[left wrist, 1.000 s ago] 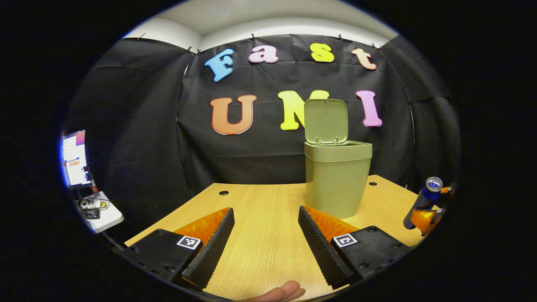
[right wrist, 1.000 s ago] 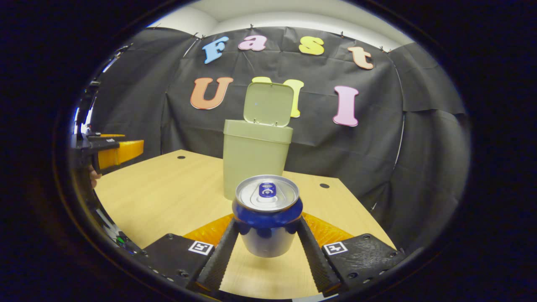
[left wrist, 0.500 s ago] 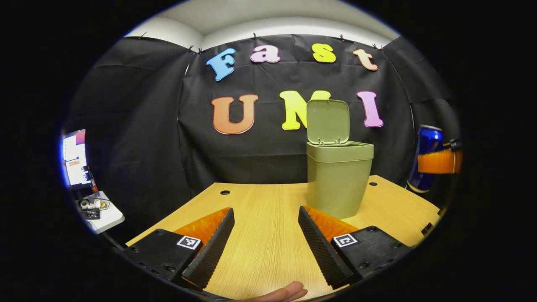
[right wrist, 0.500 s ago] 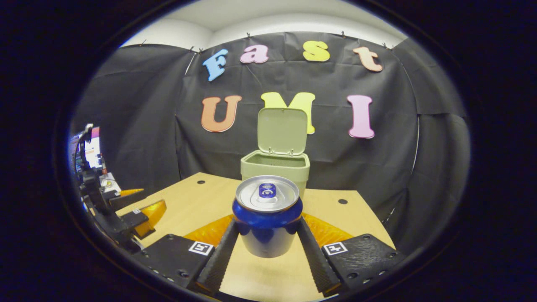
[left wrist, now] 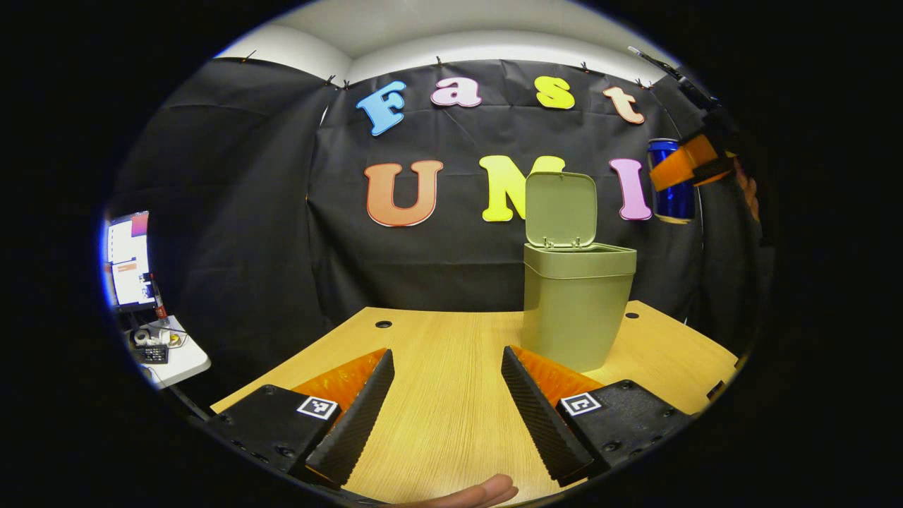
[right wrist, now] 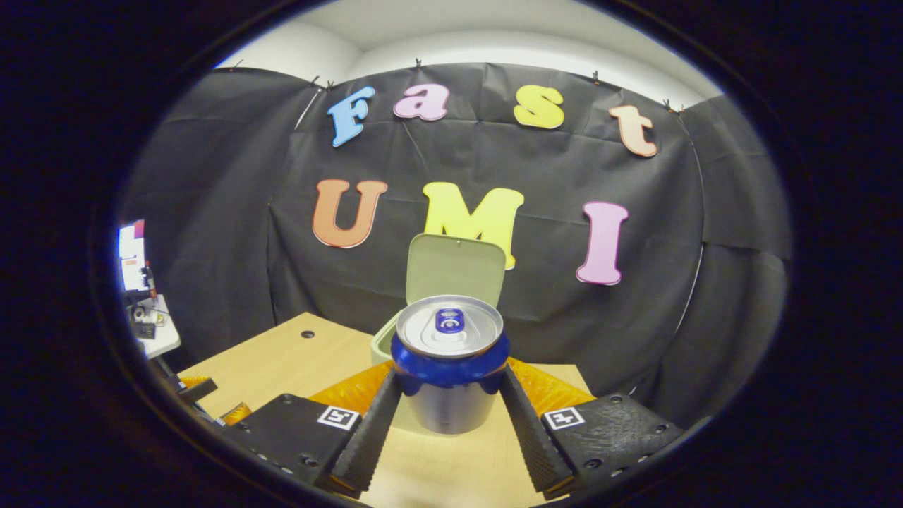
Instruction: Press the lid of the desktop garbage bin to open it, pick up the crumpled paper on the desktop and throw it into the bin, then pick up the pop can on the desktop and drop it into the bin, and finally close the garbage bin lid.
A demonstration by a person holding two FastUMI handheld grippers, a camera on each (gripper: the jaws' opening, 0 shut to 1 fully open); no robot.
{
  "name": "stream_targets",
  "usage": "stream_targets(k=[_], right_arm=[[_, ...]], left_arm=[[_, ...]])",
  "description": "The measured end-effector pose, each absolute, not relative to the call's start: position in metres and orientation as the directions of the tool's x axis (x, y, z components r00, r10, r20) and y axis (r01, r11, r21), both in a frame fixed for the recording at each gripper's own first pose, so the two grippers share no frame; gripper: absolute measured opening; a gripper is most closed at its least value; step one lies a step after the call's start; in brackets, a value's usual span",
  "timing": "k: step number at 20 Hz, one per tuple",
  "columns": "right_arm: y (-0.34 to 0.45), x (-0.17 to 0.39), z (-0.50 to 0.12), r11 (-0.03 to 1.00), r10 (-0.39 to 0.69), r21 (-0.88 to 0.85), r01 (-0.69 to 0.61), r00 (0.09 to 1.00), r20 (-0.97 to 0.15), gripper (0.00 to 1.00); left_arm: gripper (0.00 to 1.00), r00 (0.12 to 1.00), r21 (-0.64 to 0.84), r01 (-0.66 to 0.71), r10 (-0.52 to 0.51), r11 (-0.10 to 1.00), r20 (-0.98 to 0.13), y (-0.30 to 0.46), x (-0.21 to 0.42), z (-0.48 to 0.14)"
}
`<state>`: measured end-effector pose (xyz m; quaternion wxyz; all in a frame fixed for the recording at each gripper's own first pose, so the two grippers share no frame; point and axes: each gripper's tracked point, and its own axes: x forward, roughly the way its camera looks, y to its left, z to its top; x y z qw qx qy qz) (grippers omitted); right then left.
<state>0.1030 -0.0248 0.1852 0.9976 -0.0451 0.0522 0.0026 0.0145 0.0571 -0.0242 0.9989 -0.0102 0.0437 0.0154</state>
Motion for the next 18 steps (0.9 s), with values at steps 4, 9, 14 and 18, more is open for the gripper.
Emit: stream_targets(k=[4,9,14,18], right_arm=[[-0.014,0.155,0.219,0.995,-0.066,-0.085,0.06,0.996,-0.068,0.8],[0.01,0.224,0.213,0.99,-0.075,-0.126,0.065,0.994,-0.076,0.8],[0.003,0.286,0.168,0.993,-0.109,-0.069,0.098,0.979,-0.173,0.8],[-0.001,0.311,0.134,0.997,-0.066,0.025,0.075,0.964,-0.256,0.82]], left_arm=[[0.99,0.997,-0.019,-0.02,0.019,1.0,-0.08,0.052,0.014,-0.022],[0.99,0.997,-0.019,-0.011,0.01,1.0,-0.075,0.051,0.012,-0.021],[0.99,0.997,-0.023,-0.001,-0.001,1.0,-0.081,0.05,0.017,-0.023],[0.99,0.995,-0.03,0.007,-0.009,1.0,-0.097,0.049,0.02,-0.028]])
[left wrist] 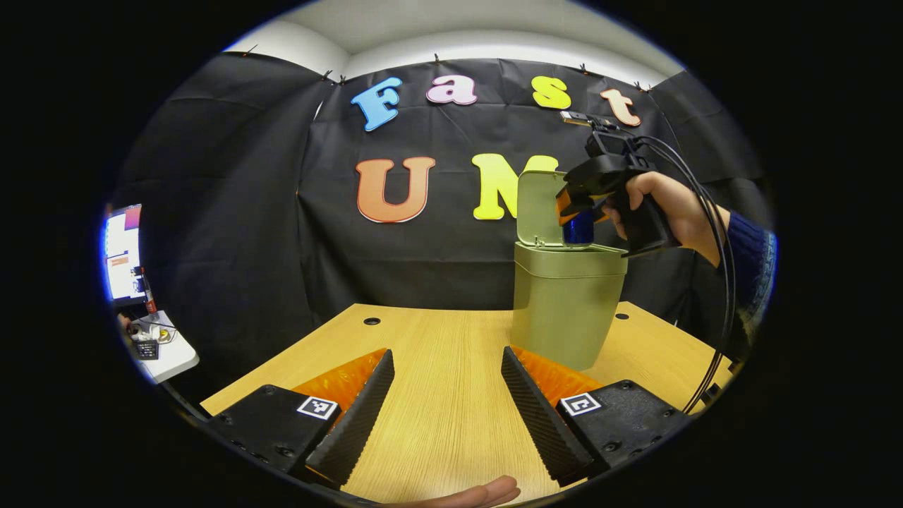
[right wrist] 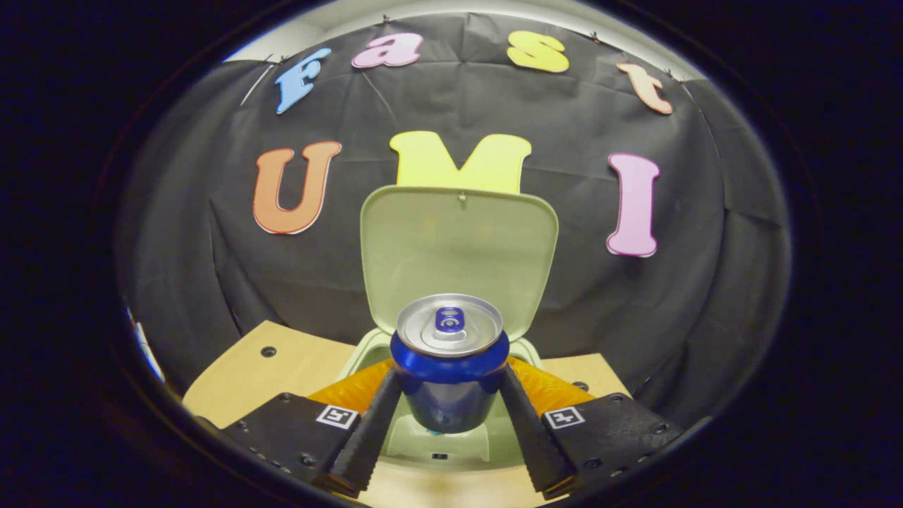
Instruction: Press the lid of the desktop garbage bin to open it, pick up the crumpled paper on the desktop and throw it into the bin, then pick up the pop can on the desktop and drop it into the bin, and finally close the garbage bin lid.
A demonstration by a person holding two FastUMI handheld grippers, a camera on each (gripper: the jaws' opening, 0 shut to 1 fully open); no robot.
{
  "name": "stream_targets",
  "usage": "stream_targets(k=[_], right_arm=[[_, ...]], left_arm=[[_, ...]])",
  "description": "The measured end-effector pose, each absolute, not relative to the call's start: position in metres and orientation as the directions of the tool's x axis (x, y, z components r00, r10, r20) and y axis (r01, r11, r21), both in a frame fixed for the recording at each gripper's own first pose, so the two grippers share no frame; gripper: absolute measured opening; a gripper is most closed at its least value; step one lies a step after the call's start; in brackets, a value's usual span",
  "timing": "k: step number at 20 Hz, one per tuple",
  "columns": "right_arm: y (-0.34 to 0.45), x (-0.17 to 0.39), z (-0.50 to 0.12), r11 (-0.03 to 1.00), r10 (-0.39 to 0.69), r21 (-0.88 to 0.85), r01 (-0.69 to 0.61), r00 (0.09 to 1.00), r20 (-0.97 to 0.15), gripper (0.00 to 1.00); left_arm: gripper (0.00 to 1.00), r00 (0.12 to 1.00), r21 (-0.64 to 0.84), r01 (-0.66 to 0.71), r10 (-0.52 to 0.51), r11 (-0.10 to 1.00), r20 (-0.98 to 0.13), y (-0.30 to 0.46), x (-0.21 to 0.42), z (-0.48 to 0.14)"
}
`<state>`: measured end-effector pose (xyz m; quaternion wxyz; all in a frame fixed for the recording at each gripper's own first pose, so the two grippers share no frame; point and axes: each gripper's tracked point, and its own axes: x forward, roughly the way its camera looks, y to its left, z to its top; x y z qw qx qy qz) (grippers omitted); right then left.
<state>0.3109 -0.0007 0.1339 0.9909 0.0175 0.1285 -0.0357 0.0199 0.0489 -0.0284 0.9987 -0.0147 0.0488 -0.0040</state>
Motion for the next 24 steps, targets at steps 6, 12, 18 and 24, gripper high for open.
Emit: stream_targets(k=[6,12,18,24], right_arm=[[-0.009,0.321,0.11,0.995,-0.056,0.066,0.079,0.953,-0.298,0.81],[-0.008,0.299,0.132,0.997,-0.057,0.043,0.071,0.965,-0.257,0.96],[0.003,0.271,0.202,0.993,-0.079,-0.09,0.071,0.992,-0.096,0.95],[0.03,0.256,0.271,0.985,-0.064,-0.158,0.07,0.997,0.045,0.97]], left_arm=[[0.99,0.994,-0.034,-0.002,-0.002,0.999,-0.11,0.053,0.024,-0.032],[0.98,0.994,-0.027,0.005,-0.008,1.0,-0.113,0.051,0.024,-0.032],[0.98,0.992,-0.044,0.006,-0.012,0.999,-0.126,0.052,0.025,-0.035],[0.98,0.995,-0.093,0.034,-0.042,0.995,-0.085,0.057,0.032,-0.027]])
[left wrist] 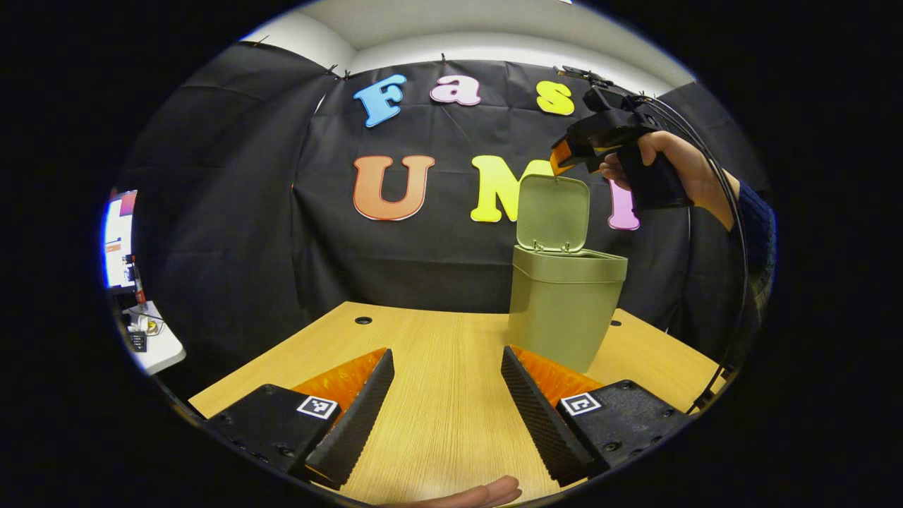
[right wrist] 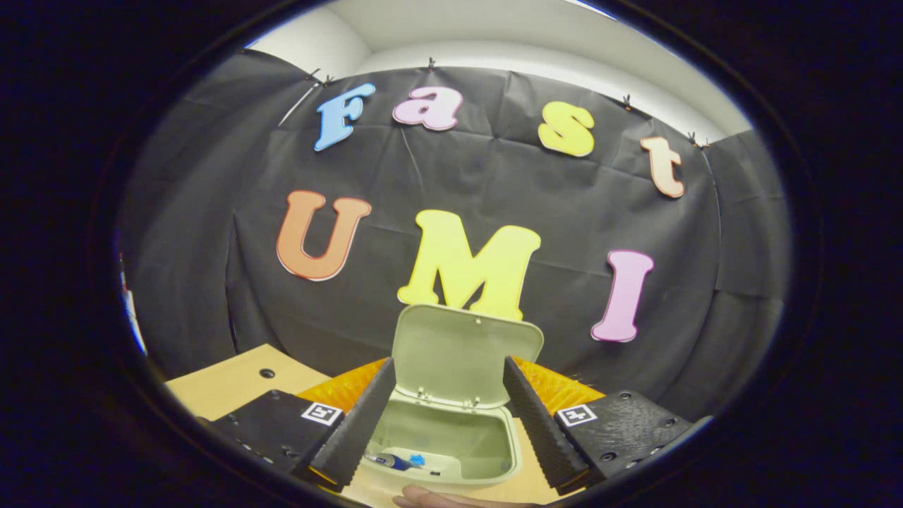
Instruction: Press the lid of the desktop garbage bin to open it, pick up the crumpled paper on the desktop and throw it into the bin, then pick up the pop can on the desktop and drop it into the bin, and finally close the garbage bin lid.
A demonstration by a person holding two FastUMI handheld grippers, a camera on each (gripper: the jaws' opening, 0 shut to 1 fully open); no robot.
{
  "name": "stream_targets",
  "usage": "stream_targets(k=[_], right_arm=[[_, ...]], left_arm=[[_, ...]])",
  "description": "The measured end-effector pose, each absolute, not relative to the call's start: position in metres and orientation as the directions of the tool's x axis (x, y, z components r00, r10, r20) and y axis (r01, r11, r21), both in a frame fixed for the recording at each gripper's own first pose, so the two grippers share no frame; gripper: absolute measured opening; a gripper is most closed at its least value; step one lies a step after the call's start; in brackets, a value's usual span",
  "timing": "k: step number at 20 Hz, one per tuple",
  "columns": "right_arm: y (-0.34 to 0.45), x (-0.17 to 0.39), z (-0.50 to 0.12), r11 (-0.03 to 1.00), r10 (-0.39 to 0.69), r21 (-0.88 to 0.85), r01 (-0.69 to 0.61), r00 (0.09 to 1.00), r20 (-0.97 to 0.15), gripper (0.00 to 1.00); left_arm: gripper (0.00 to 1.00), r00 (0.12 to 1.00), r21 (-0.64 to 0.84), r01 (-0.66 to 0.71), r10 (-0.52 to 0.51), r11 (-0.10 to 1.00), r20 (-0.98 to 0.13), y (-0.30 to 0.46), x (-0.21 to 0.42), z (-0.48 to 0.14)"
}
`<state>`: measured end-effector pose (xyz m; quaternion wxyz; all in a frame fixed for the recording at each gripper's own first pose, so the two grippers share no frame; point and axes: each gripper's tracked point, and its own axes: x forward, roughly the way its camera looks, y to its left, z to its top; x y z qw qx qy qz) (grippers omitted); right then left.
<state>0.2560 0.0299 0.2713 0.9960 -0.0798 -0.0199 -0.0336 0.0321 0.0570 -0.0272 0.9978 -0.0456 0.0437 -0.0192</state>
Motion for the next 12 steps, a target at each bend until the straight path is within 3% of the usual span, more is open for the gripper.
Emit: stream_targets(k=[3,6,12], right_arm=[[0.039,0.26,0.296,0.981,-0.063,-0.176,0.076,0.995,0.077,0.94],[0.035,0.276,0.316,0.978,-0.078,-0.185,0.098,0.99,0.113,0.96],[0.011,0.343,0.336,0.99,-0.109,-0.073,0.117,0.988,0.107,0.94]], left_arm=[[0.95,0.997,-0.088,0.003,-0.01,0.996,-0.082,0.069,0.033,-0.026],[0.99,0.996,-0.079,-0.01,0.003,0.997,-0.087,0.075,0.035,-0.03],[0.99,0.995,-0.07,0.021,-0.028,0.997,-0.099,0.069,0.042,-0.037]])
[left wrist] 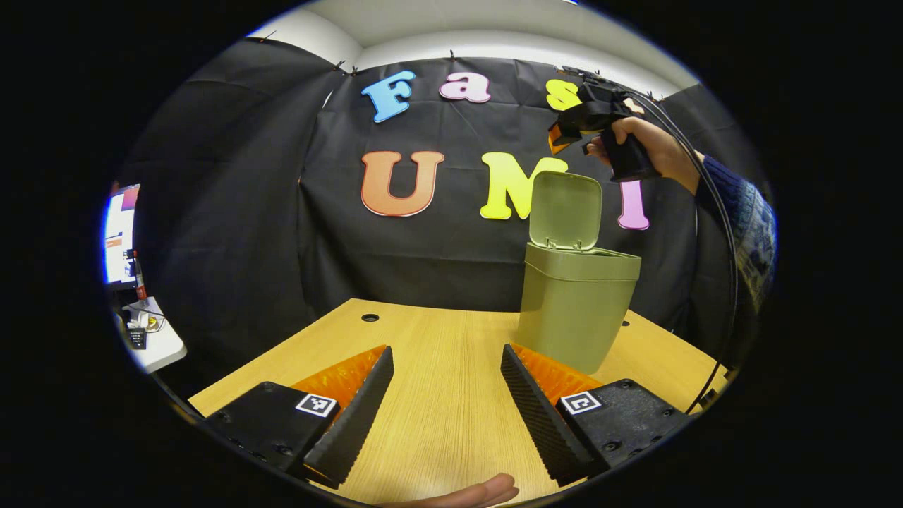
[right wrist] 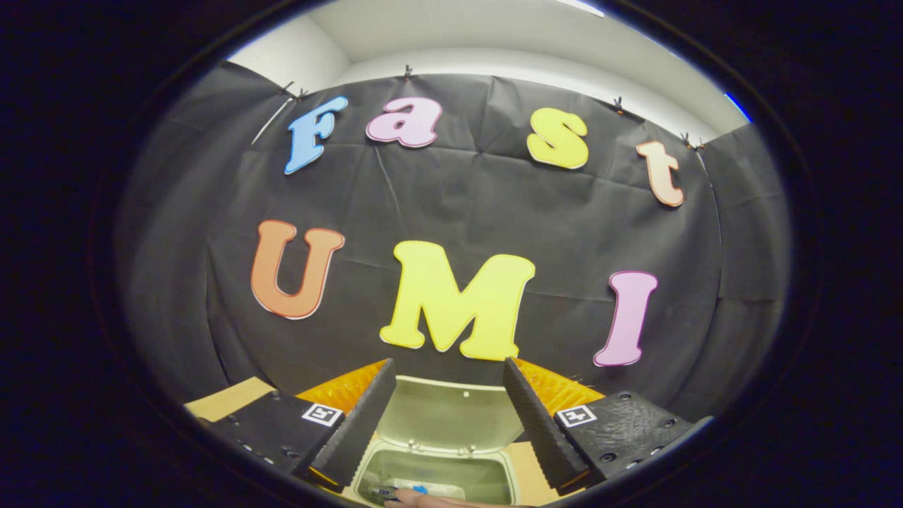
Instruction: Press the lid of the desktop garbage bin to open it, pick up the crumpled paper on the desktop and throw it into the bin, then pick up the pop can on the desktop and drop it into the bin, and finally close the garbage bin lid.
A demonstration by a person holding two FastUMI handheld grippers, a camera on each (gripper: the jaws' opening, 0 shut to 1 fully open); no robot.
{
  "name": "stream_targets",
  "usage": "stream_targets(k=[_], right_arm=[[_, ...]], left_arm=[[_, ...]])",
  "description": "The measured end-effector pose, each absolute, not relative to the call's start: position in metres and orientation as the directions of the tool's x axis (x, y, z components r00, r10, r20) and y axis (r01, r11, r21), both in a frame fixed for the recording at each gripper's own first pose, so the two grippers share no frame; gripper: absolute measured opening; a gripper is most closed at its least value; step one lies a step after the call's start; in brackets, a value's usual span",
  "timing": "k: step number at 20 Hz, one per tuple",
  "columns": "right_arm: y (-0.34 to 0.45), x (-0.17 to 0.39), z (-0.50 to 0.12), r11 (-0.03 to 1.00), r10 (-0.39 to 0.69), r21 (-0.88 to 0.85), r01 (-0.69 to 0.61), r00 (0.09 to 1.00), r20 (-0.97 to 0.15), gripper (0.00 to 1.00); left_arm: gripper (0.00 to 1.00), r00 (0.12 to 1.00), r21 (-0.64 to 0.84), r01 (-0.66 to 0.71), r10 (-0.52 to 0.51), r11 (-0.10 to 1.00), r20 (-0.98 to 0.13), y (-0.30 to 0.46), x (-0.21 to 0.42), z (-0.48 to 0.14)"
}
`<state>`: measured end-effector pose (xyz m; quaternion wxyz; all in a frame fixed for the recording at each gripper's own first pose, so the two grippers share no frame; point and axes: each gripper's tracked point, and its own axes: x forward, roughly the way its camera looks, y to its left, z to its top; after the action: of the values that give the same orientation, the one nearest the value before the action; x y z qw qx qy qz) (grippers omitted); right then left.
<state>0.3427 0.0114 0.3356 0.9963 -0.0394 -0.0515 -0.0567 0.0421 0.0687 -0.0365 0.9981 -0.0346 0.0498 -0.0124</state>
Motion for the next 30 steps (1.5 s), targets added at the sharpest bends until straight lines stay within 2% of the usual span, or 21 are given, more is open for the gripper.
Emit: stream_targets(k=[1,4,6,9,15,18,22,25,30], right_arm=[[0.006,0.354,0.334,0.991,-0.118,-0.054,0.124,0.988,0.099,0.92],[0.004,0.389,0.319,0.995,-0.094,0.027,0.094,0.995,0.014,0.94],[-0.012,0.402,0.314,0.991,-0.131,0.025,0.131,0.991,-0.009,0.96],[-0.015,0.411,0.303,0.992,-0.127,0.003,0.127,0.991,-0.042,0.94],[-0.009,0.392,0.287,0.991,-0.029,0.128,0.04,0.996,-0.087,0.93],[-0.015,0.375,0.27,0.993,-0.032,0.11,0.042,0.995,-0.09,0.94],[-0.021,0.36,0.23,0.994,-0.034,0.097,0.047,0.99,-0.136,0.95],[-0.014,0.347,0.202,0.993,0.013,0.121,0.007,0.987,-0.162,0.95],[-0.013,0.328,0.163,0.994,0.007,0.105,0.014,0.98,-0.201,0.96]], left_arm=[[0.99,0.995,-0.057,0.019,-0.025,0.998,-0.097,0.069,0.043,-0.037],[0.99,0.995,-0.058,0.022,-0.028,0.998,-0.099,0.065,0.043,-0.04],[0.99,0.994,-0.071,0.043,-0.05,0.997,-0.096,0.06,0.045,-0.04],[0.99,0.994,-0.059,0.033,-0.039,0.998,-0.102,0.064,0.046,-0.043],[0.99,0.994,-0.054,0.002,-0.008,0.999,-0.11,0.068,0.044,-0.043],[0.99,0.997,-0.028,0.001,-0.003,1.0,-0.081,0.061,0.036,-0.034],[0.99,0.996,-0.055,0.042,-0.047,0.998,-0.081,0.047,0.024,-0.029],[0.98,0.997,-0.054,0.042,-0.046,0.998,-0.064,0.049,0.018,-0.02],[0.98,0.996,-0.079,0.033,-0.039,0.996,-0.076,0.052,0.027,-0.019]])
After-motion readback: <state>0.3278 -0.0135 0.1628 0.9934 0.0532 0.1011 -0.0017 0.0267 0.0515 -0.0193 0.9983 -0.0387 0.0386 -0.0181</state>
